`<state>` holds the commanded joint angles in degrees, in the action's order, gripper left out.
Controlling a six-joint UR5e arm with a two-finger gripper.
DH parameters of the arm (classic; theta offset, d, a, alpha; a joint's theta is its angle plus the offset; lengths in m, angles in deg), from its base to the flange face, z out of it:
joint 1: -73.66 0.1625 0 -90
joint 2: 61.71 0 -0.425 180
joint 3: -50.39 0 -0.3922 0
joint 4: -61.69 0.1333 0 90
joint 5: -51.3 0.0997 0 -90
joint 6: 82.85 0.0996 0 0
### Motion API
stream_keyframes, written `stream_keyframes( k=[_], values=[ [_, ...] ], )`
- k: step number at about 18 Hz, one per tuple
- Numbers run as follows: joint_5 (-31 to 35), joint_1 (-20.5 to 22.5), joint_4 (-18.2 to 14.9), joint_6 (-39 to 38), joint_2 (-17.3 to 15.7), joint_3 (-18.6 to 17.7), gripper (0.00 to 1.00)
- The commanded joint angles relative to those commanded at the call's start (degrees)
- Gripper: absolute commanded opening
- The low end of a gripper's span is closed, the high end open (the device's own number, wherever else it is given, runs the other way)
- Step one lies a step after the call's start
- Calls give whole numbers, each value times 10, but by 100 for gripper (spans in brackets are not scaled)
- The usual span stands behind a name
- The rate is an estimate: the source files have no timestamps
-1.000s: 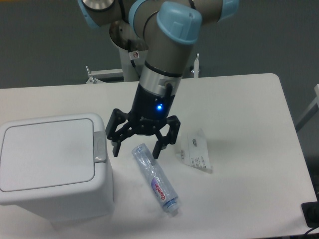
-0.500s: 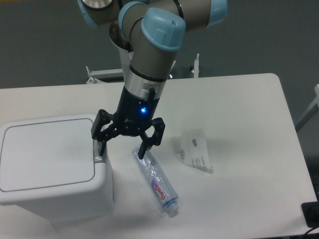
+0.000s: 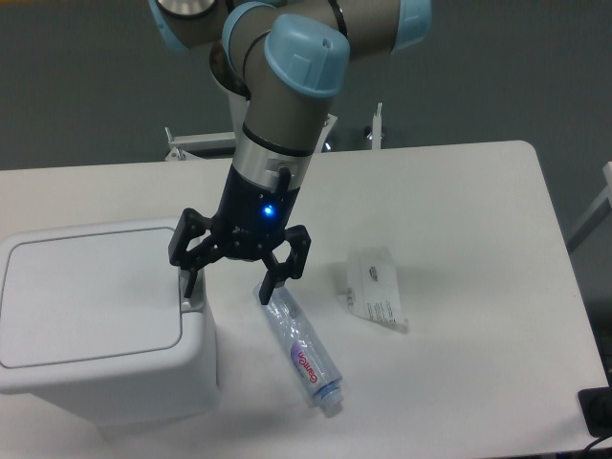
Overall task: Open the trash can
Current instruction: 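Press the gripper finger down on the grey lid button, then lift the gripper away from the trash can as the lid opens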
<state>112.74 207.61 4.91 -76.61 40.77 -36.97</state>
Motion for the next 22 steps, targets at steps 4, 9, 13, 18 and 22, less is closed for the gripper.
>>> stream_keyframes(
  k=[4,9,13,18,22],
  values=[
    [1,0,0,3,1,-2,100],
    [0,4,0,3,4,-1,100],
    [0,7,0,3,2,-1,100],
    [2,7,2,2,2,-5,100],
    [3,7,3,1,4,-6,100]
  ],
)
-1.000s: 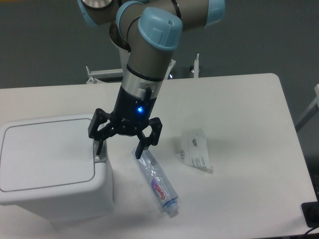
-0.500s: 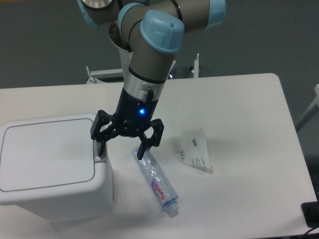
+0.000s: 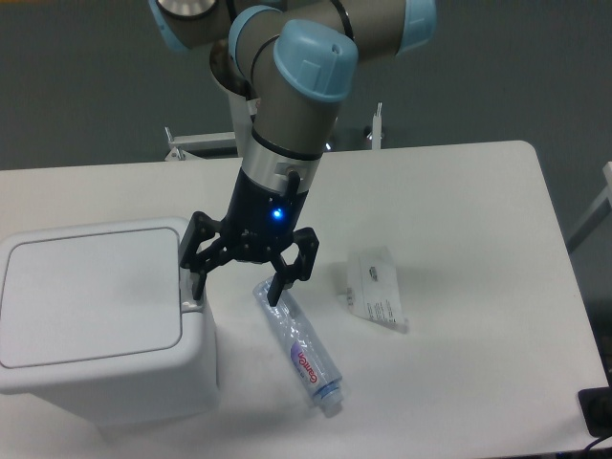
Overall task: Open the trash can
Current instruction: 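Lift the gripper away from the trash can as the lid opens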
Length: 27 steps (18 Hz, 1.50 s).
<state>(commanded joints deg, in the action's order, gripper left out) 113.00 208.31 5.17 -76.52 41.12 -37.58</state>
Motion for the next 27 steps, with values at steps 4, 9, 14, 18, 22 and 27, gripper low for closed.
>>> stream_keyframes(
  k=[4,9,14,18,22,27],
  values=[
    [-1,-1,0,0,1,1,100],
    [0,-1,1,0,2,0,100],
    [-1,-1,0,-1,2,2,100],
    [3,10,21,2,-2,41,100],
    [19,60,38,18,-4,69,100],
    [169,115,30,147,-10,66,100]
  ],
)
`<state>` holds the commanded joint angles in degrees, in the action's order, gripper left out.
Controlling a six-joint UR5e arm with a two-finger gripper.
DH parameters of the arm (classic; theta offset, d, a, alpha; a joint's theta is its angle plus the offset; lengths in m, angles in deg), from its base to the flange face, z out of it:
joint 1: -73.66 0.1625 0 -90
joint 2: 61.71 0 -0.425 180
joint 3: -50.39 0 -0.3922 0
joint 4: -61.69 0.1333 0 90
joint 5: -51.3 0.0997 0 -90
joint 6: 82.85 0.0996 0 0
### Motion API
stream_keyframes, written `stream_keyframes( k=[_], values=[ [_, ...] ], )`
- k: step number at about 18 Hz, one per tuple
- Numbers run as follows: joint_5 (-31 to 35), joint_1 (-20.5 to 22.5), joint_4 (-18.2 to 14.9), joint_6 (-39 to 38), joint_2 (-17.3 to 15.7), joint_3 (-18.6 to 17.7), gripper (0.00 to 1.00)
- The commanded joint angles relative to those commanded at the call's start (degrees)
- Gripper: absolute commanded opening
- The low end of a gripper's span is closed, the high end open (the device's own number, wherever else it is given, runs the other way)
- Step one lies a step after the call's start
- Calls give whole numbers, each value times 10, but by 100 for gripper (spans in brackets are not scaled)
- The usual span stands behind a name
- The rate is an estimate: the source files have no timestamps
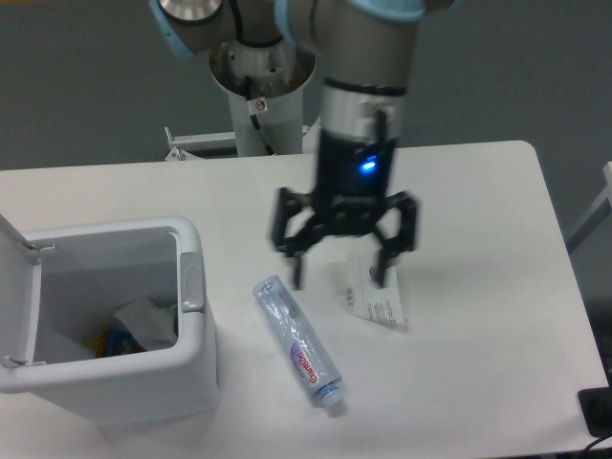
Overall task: Open the trash can
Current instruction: 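Lift the gripper away from the trash can as the lid opens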
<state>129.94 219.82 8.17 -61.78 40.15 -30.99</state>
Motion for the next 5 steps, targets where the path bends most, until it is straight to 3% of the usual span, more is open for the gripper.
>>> stream_keyframes(
  k=[3,5],
  values=[
    [120,2,-39,137,-3,-22,100],
    [140,4,-54,179,-3,-26,100]
  ],
)
